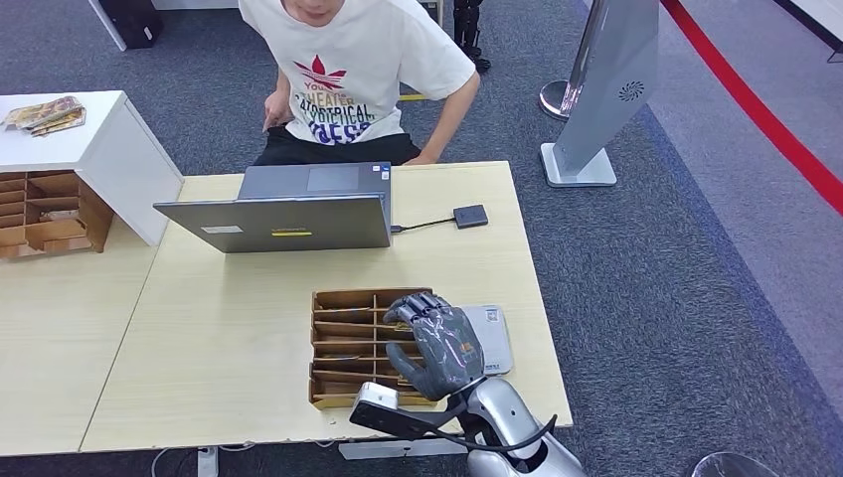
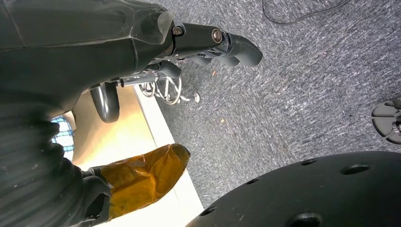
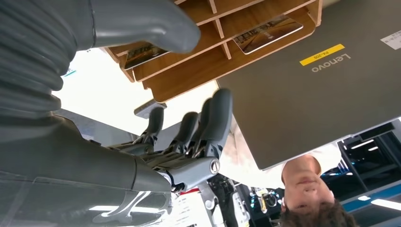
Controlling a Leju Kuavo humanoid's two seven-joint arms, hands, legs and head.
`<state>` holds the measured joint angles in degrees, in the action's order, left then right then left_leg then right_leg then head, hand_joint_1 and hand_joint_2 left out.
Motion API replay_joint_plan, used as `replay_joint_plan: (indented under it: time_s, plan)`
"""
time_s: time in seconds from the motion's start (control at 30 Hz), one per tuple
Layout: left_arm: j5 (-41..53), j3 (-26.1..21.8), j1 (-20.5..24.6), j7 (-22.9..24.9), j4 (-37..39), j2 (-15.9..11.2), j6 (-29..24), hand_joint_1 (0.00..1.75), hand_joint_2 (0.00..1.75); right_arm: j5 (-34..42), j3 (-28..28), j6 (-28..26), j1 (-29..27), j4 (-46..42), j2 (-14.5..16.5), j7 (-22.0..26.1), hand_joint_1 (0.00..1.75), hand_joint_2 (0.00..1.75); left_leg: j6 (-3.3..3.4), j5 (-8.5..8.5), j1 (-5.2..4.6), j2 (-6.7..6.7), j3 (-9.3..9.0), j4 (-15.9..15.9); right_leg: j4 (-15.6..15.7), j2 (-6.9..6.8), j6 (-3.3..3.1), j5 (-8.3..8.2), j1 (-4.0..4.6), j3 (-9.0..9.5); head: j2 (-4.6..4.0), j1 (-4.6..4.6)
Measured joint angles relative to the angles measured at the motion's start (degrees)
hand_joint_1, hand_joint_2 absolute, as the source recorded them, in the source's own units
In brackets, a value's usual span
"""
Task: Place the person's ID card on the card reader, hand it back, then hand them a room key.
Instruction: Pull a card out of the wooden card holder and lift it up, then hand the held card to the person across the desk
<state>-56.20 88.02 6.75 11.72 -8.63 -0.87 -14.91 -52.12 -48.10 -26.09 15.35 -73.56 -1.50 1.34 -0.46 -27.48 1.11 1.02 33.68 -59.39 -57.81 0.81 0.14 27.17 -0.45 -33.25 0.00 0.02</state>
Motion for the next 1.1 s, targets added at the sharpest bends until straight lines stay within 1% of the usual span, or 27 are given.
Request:
replay_joint_plan:
  time_s: [0.7, 0.8, 1.0, 1.1]
  plan:
    - [0.42, 0.00, 0.11, 0.00, 0.00, 0.02, 0.13, 0.00, 1.75, -0.10, -0.01, 0.23, 0.47, 1.81, 0.49, -0.43, 0.66, 1.75, 0.00, 0.00, 0.00, 0.00, 0.00, 0.00, 0.00, 0.00, 0.00, 0.00, 0.00, 0.00, 0.00, 0.00]
    - [0.57, 0.00, 0.11, 0.00, -0.01, 0.02, 0.15, 0.00, 1.75, -0.12, -0.01, 0.34, 0.57, 2.18, 0.56, -0.62, 0.71, 1.75, 0.00, 0.00, 0.00, 0.00, 0.00, 0.00, 0.00, 0.00, 0.00, 0.00, 0.00, 0.00, 0.00, 0.00]
    - [1.13, 0.00, 0.12, 0.02, -0.01, 0.02, 0.26, 0.00, 1.75, -0.12, 0.00, 0.69, 0.95, 3.49, 0.68, -1.05, 0.85, 1.75, 0.00, 0.00, 0.00, 0.00, 0.00, 0.00, 0.00, 0.00, 0.00, 0.00, 0.00, 0.00, 0.00, 0.00]
    - [1.26, 0.00, 0.14, 0.08, 0.00, 0.02, 0.42, 0.00, 1.75, -0.12, 0.04, 0.91, 1.34, 4.41, 0.87, -1.39, 0.86, 1.75, 0.00, 0.00, 0.00, 0.00, 0.00, 0.00, 0.00, 0.00, 0.00, 0.00, 0.00, 0.00, 0.00, 0.00]
